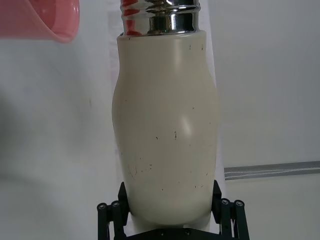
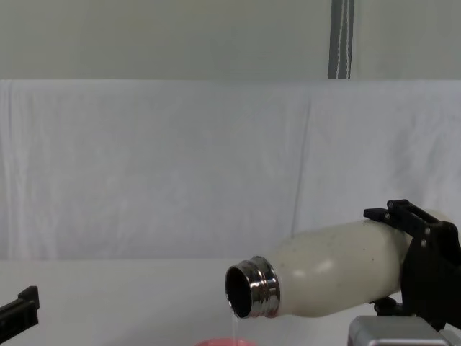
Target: Grasp the thermos with one hand and pour water into the cup lid.
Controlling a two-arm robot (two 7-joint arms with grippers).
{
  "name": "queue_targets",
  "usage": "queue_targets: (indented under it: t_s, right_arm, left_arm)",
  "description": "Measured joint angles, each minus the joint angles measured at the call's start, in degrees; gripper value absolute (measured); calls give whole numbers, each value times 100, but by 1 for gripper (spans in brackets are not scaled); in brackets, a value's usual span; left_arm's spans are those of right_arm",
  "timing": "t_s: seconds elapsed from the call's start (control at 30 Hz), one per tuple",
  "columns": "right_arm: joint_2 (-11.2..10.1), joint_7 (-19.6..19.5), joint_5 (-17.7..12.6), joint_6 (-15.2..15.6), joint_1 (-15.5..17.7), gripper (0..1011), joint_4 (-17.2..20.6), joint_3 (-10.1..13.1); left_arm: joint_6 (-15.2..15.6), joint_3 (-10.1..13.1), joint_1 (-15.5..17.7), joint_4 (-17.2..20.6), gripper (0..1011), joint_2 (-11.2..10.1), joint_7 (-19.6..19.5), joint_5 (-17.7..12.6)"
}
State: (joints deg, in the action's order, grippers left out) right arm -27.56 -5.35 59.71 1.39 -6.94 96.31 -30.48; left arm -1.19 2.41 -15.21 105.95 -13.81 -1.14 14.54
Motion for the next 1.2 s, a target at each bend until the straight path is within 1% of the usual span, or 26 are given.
queue_targets:
  t_s: [1.2]
  right_arm:
    - [1,-37,19,-13,-11,951,-35,-9]
  left_arm:
    - [0,0,0,0,1001,0,0,0]
